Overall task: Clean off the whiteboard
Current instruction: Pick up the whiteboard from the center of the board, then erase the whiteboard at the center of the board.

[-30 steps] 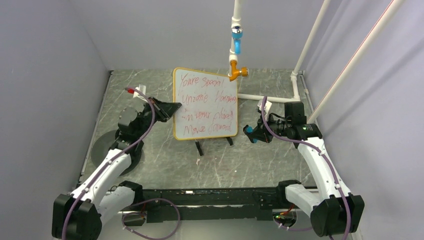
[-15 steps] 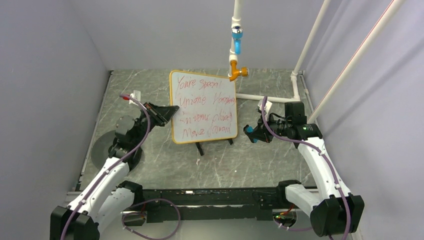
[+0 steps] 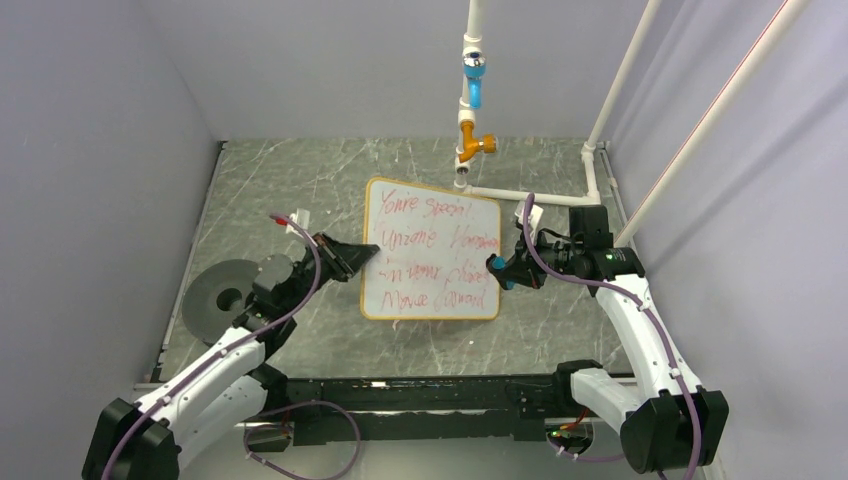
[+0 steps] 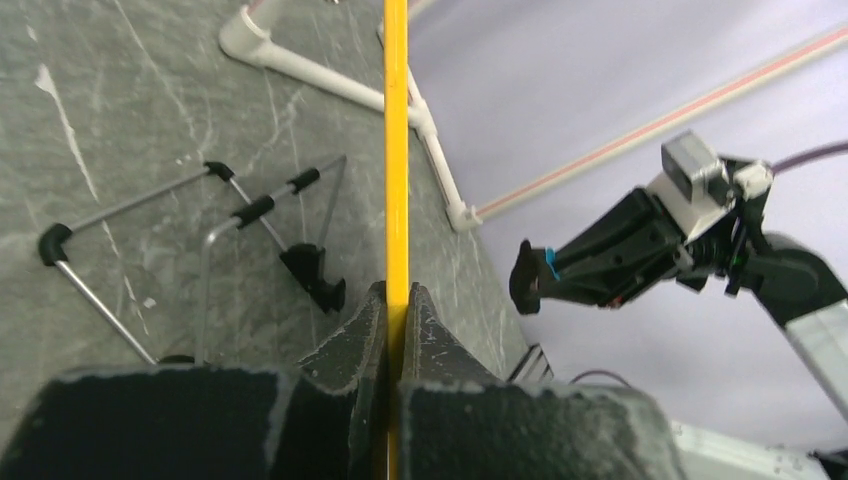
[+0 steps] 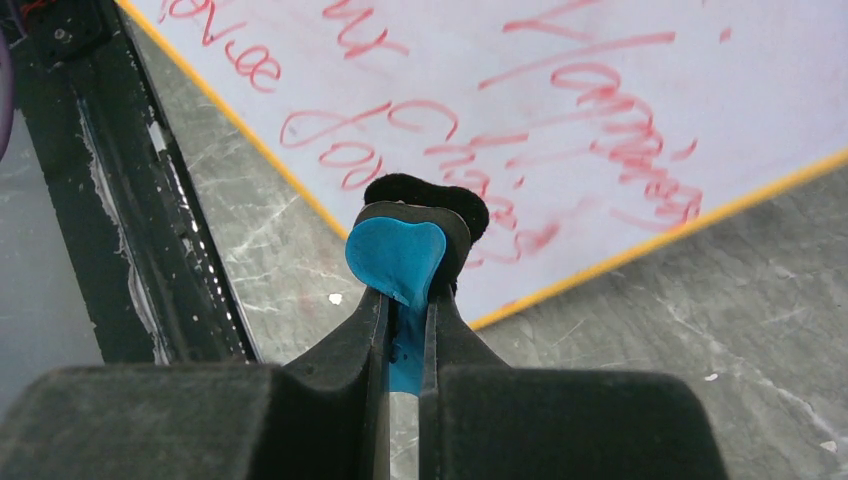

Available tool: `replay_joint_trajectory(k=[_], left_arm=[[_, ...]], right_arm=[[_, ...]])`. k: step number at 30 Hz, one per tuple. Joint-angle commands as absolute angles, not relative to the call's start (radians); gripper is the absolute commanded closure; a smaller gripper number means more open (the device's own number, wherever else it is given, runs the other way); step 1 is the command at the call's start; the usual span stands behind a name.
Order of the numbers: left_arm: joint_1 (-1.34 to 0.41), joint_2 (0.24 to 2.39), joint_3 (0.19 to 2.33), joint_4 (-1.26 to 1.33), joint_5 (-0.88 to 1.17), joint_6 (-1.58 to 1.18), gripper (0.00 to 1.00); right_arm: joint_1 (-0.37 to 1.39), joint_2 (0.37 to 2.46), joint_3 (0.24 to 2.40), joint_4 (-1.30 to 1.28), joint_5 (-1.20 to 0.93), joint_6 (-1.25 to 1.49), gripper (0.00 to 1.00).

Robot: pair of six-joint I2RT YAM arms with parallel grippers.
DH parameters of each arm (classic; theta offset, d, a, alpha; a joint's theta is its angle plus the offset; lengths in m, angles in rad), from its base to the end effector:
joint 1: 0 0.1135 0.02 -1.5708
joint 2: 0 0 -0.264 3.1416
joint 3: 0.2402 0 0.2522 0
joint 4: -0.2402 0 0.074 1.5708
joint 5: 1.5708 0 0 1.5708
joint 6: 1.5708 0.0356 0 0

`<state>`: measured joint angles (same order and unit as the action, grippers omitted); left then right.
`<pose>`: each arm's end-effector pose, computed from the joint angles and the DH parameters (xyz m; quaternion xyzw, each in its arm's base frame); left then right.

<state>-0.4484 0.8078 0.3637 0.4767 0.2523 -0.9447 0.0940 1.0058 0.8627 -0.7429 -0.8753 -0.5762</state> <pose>0.1700 -0.0917 0.2568 -0.0818 0.6910 -0.5245 0.4906 0.1875 0.0451 0.2859 -0.4150 0.7589 0.3151 0.3906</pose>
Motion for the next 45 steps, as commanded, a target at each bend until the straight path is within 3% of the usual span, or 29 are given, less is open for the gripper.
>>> replay_joint_trajectory(k=[1,9,14,21,33,36,41,45], left_arm=[[-0.538,0.773,0.349,0.677,0.215,-0.860,1.00],[-0.556,0.807,0.300,0.614,0.340,-0.627,1.00],[-0.562,0.843,0.302,0.595,0.352,-0.615,1.00],[-0.608,0.842,0.312,0.512,0.280,-0.546,1.00],[-0.685,0.837,0.296,0.508,0.159,-0.450,1.00],[-0.701,0.834,0.289,0.503,0.124,-0.423,1.00],[-0.718,0.842,0.278,0.520,0.091,-0.388,1.00],[-0.728,0.857,0.269,0.544,0.071,-0.360,1.00]], right_arm=[[0.094,0.992,0.888,-0.765,-0.928,-0.633,1.00],[0.270,1.066,1.033,-0.769,-0.807,-0.650,1.00],[0.545,1.136,1.130,-0.599,-0.555,-0.533,1.00],[0.775,1.323,1.303,-0.446,-0.123,-0.486,1.00],[0.860,1.456,1.411,-0.397,0.190,-0.455,1.00],[0.858,1.456,1.393,-0.416,0.180,-0.478,1.00],[0.904,1.456,1.382,-0.556,-0.099,-0.523,1.00],[0.916,1.472,1.422,-0.583,-0.165,-0.480,1.00]])
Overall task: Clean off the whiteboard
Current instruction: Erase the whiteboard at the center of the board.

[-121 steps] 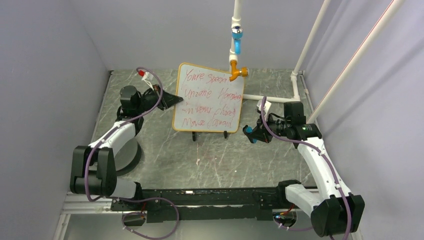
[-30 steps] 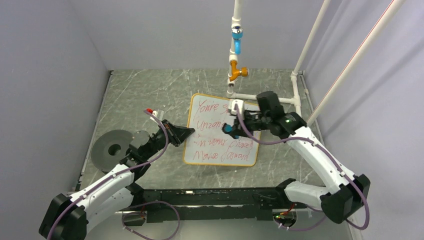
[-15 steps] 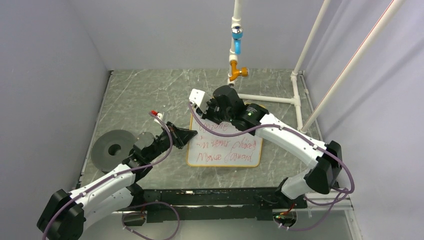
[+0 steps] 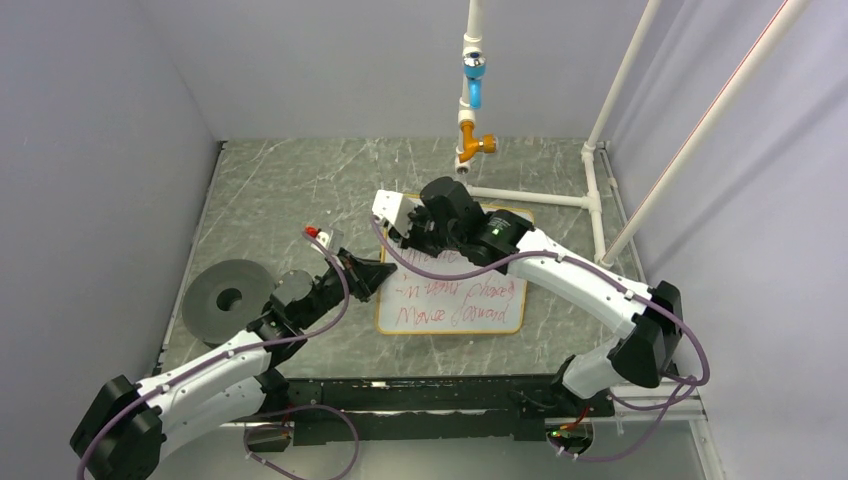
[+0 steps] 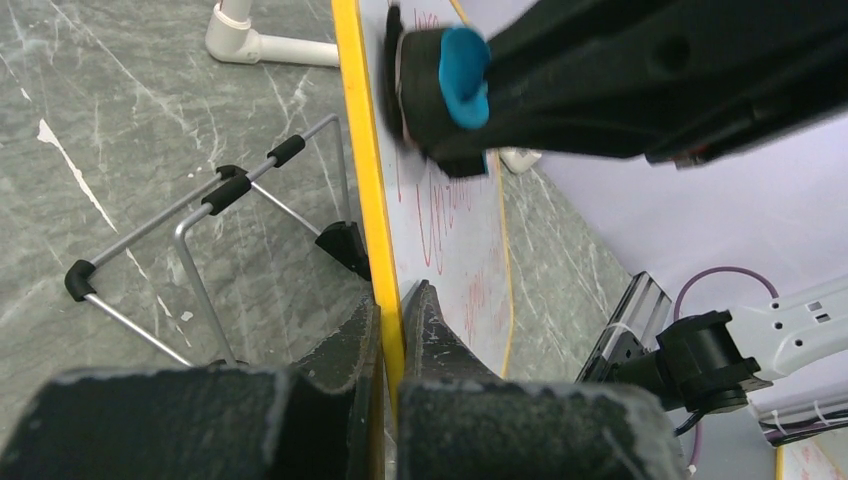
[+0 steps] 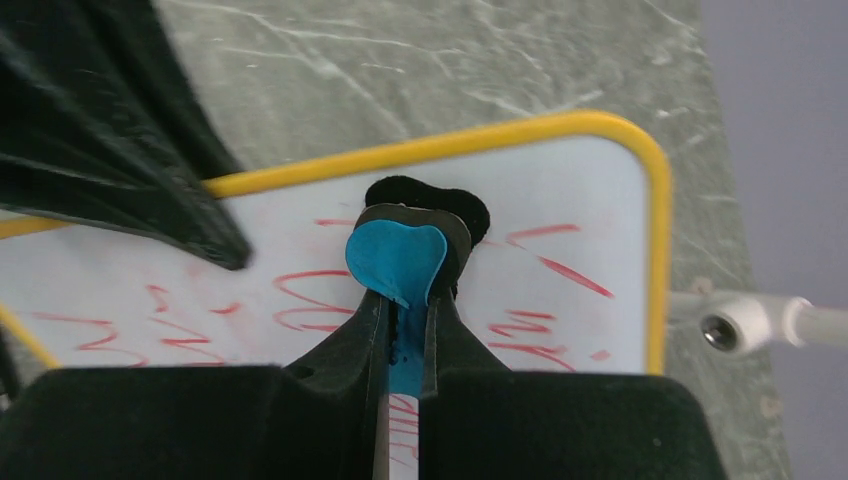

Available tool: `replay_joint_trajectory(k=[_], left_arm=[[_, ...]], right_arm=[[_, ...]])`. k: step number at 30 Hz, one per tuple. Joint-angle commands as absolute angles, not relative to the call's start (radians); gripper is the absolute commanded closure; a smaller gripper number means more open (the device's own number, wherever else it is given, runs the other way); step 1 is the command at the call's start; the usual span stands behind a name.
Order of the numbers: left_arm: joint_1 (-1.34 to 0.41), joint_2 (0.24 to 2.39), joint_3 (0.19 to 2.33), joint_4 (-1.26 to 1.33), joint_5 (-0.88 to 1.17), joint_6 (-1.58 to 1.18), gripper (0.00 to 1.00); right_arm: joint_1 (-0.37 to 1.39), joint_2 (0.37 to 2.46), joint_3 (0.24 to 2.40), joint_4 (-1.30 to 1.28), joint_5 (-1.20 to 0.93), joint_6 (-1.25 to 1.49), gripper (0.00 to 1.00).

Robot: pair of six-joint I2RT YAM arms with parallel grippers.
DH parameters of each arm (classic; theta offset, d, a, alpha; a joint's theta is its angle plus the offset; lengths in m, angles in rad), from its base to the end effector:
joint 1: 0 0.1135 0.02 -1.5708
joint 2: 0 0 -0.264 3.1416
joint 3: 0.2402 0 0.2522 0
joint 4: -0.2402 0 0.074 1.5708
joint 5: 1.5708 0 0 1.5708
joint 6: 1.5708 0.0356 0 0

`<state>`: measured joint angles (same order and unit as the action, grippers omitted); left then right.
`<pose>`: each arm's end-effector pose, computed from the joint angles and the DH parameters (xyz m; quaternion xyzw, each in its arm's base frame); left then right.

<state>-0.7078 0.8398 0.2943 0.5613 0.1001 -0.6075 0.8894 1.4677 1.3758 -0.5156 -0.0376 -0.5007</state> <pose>0.1449 -0.1286 0.2360 0.0707 0.6980 -0.4629 0.5419 0.2082 0.2589 0.3508 -0.5741 0.6750 0.1058 0.4512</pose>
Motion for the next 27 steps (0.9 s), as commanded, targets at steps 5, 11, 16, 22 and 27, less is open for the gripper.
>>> replay_joint_trajectory(k=[5,11,16,22,27], left_arm=[[-0.740,0.855,0.252,0.563,0.038,-0.319,1.00],[-0.744,0.837,0.232,0.577,0.018,-0.302,1.00],[-0.746,0.824,0.223,0.589,0.013,-0.286,1.00],[-0.748,0.830,0.223,0.593,0.022,-0.277,1.00],[-0.748,0.831,0.213,0.611,0.026,-0.276,1.00]], right_arm=[[0.888,1.519,1.514,-0.477,0.117,-0.338,1.00],[0.871,1.504,1.462,-0.430,0.234,-0.343,1.00],[0.899,1.477,1.401,-0.512,0.033,-0.394,1.00],[0.939,1.512,1.474,-0.522,0.075,-0.357,1.00],[0.873,1.521,1.553,-0.521,0.097,-0.325,1.00]])
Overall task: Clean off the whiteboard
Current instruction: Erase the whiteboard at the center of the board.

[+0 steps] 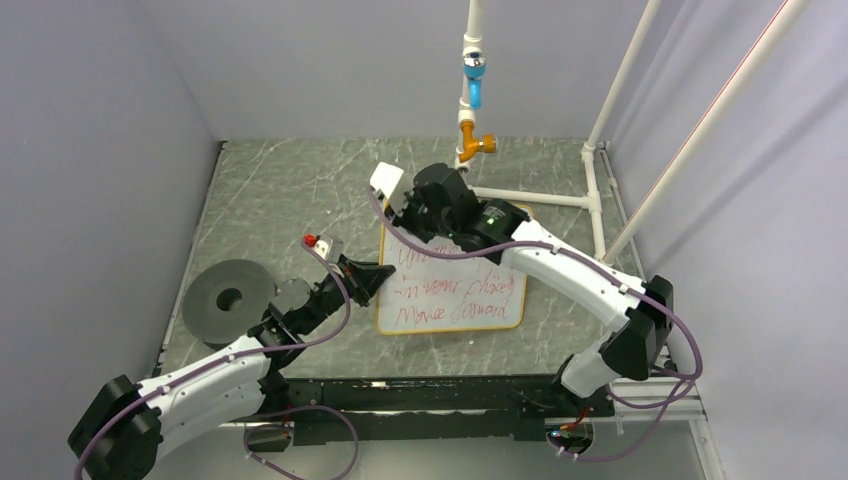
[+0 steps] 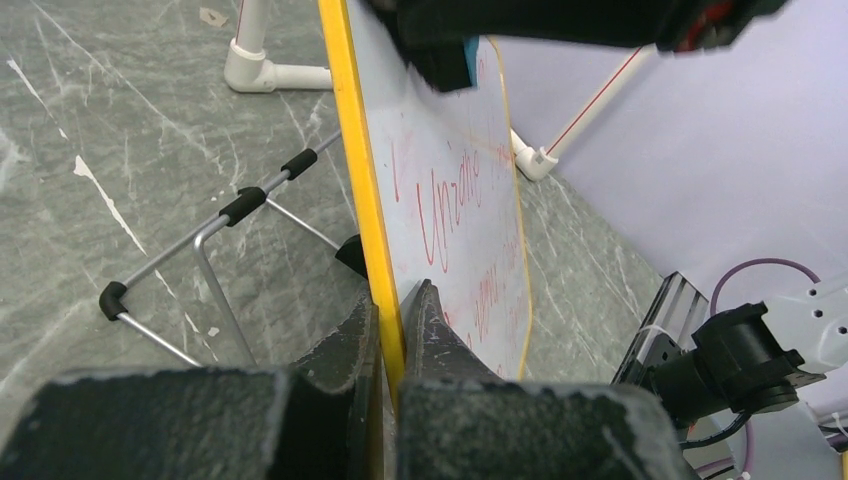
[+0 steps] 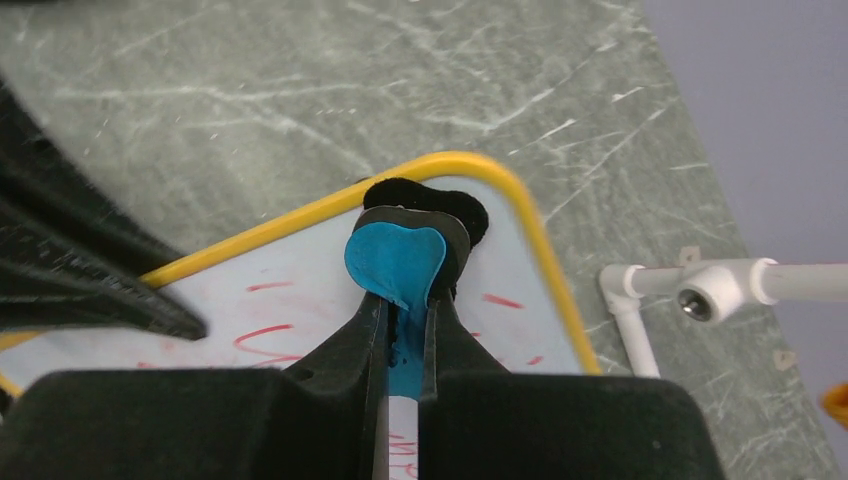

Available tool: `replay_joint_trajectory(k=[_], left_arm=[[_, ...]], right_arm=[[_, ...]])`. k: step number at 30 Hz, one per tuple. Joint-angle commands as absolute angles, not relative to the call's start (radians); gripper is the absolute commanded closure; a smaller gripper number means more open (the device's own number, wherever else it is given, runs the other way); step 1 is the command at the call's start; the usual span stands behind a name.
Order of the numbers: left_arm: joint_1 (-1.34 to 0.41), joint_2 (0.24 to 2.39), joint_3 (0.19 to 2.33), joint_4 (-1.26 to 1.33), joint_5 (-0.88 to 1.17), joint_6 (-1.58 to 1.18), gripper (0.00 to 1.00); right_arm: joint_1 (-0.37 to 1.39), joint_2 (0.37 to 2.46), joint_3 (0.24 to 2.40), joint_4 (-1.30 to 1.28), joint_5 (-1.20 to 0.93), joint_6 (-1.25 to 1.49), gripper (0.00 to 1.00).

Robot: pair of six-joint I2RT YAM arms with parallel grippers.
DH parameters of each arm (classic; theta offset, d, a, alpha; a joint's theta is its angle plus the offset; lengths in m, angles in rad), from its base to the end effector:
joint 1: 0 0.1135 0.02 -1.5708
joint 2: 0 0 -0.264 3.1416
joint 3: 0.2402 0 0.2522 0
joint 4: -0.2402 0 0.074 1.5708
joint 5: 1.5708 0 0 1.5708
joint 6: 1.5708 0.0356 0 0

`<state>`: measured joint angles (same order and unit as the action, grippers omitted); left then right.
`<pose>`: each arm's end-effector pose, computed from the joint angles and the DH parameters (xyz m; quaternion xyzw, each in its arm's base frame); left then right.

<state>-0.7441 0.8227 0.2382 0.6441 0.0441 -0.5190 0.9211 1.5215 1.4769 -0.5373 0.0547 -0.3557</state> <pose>0.1366 -0.1279 0.2284 0.0929 0.6794 -0.4418 0.5784 0.2108 0.2743 0.3660 -0.5139 0.7143 0.1092 0.4623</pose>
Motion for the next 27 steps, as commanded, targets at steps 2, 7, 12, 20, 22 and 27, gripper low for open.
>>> replay_joint_trajectory(k=[2,7,12,20,22,27], left_arm=[[-0.747,0.831,0.213,0.617,0.028,-0.278,1.00],[-0.747,0.832,0.223,0.606,0.019,-0.288,1.00],[-0.747,0.812,0.214,0.602,0.008,-0.300,1.00],[-0.747,0.803,0.212,0.592,0.020,-0.285,1.00],[-0.747,0.806,0.213,0.592,0.026,-0.282,1.00],[-0.747,0.813,0.208,0.603,0.037,-0.280,1.00]], right_arm=[[0.888,1.503,1.506,-0.535,0.014,-0.360,1.00],[1.038,1.480,1.345,-0.551,-0.002,-0.492,1.00],[1.066,1.468,1.287,-0.543,0.103,-0.523,1.00],[0.998,1.489,1.412,-0.483,0.267,-0.460,1.00],[0.999,1.515,1.466,-0.503,0.256,-0.451,1.00],[1.001,1.546,1.507,-0.542,0.197,-0.437,1.00]])
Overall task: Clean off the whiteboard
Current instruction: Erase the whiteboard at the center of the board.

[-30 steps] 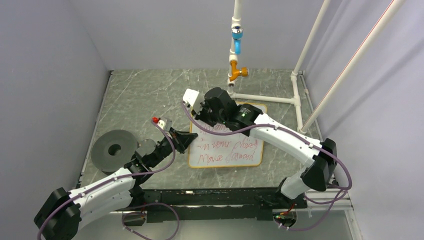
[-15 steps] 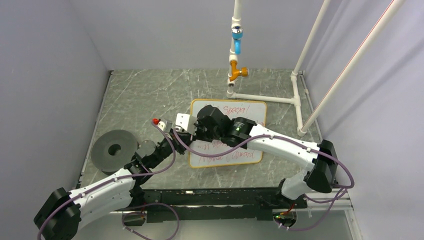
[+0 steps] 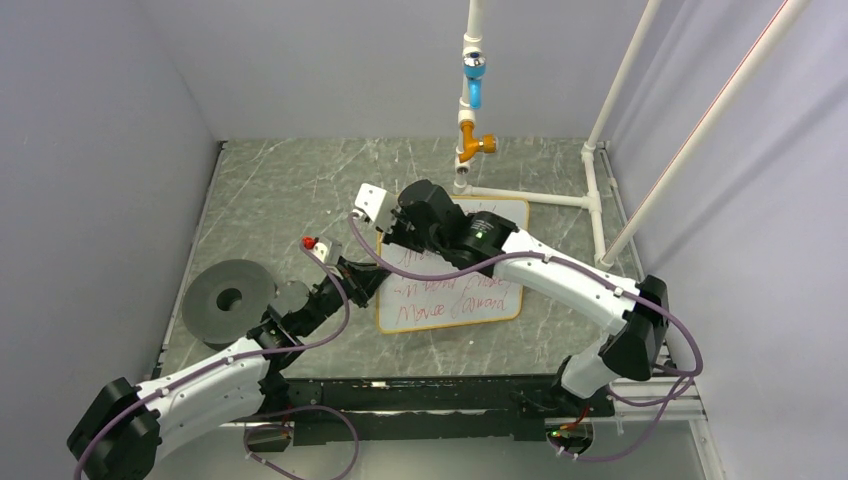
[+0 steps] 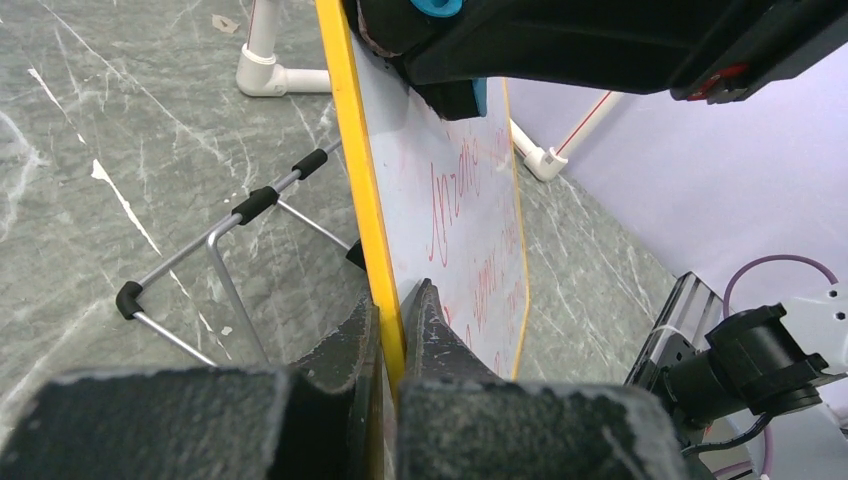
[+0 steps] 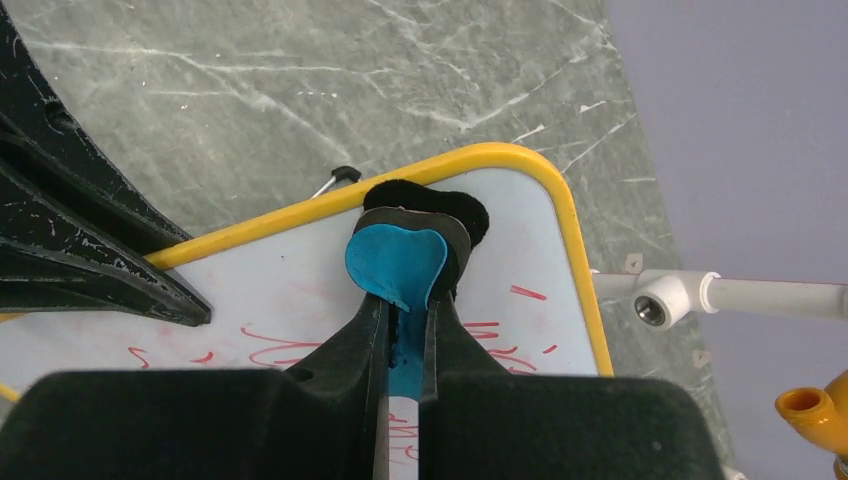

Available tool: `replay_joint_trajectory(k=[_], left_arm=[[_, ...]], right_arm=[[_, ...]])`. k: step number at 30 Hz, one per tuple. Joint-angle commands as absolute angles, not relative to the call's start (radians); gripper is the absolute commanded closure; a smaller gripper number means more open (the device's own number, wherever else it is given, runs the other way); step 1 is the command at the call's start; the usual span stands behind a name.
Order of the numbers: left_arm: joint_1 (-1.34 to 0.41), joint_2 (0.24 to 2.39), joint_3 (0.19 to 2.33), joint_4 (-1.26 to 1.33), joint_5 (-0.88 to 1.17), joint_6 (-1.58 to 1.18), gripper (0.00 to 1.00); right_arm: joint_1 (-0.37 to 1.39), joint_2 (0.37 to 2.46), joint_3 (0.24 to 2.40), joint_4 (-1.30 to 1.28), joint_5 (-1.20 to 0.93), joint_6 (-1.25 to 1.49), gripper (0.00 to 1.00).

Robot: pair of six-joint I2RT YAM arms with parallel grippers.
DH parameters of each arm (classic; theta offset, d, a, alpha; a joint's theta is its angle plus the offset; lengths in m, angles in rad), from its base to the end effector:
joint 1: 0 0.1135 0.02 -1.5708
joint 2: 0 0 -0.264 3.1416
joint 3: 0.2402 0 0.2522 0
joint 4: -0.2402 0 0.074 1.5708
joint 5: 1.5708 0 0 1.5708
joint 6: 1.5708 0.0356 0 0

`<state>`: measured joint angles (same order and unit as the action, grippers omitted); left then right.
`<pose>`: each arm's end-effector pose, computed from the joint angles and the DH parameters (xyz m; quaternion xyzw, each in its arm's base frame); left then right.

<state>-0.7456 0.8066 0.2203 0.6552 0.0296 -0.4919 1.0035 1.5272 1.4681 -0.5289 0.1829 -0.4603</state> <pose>0.1344 -0.1255 0.2261 0.0971 0.6754 -0.4322 0.5896 0.1921 0.2894 0.3622 -0.5547 0.6819 0.0485 0.4743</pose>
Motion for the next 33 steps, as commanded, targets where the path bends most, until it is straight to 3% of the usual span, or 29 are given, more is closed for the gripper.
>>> replay_joint_trajectory(k=[1,8,16,19,22,28,33], left_arm=[[-0.748,0.813,0.205,0.604,0.038,-0.279,1.00],[-0.747,0.789,0.184,0.598,0.045,-0.249,1.00],[-0.747,0.788,0.193,0.577,0.075,-0.217,1.00],[-0.747,0.792,0.193,0.577,0.083,-0.215,1.00],[-0.747,0.787,0.191,0.578,0.082,-0.218,1.00],[-0.747,0.788,0.182,0.592,0.086,-0.214,1.00],[-0.747,0.801,0.190,0.598,0.089,-0.211,1.00]], right_arm=[[1.000,1.540,1.494,-0.543,0.187,-0.442,1.00],[0.800,1.458,1.453,-0.538,0.082,-0.400,1.00],[0.829,1.469,1.440,-0.590,-0.205,-0.417,1.00],[0.850,1.507,1.507,-0.594,-0.193,-0.380,1.00],[0.825,1.526,1.530,-0.557,-0.052,-0.331,1.00],[0.756,1.424,1.384,-0.471,0.069,-0.339,1.00],[0.781,1.381,1.269,-0.483,-0.121,-0.381,1.00]])
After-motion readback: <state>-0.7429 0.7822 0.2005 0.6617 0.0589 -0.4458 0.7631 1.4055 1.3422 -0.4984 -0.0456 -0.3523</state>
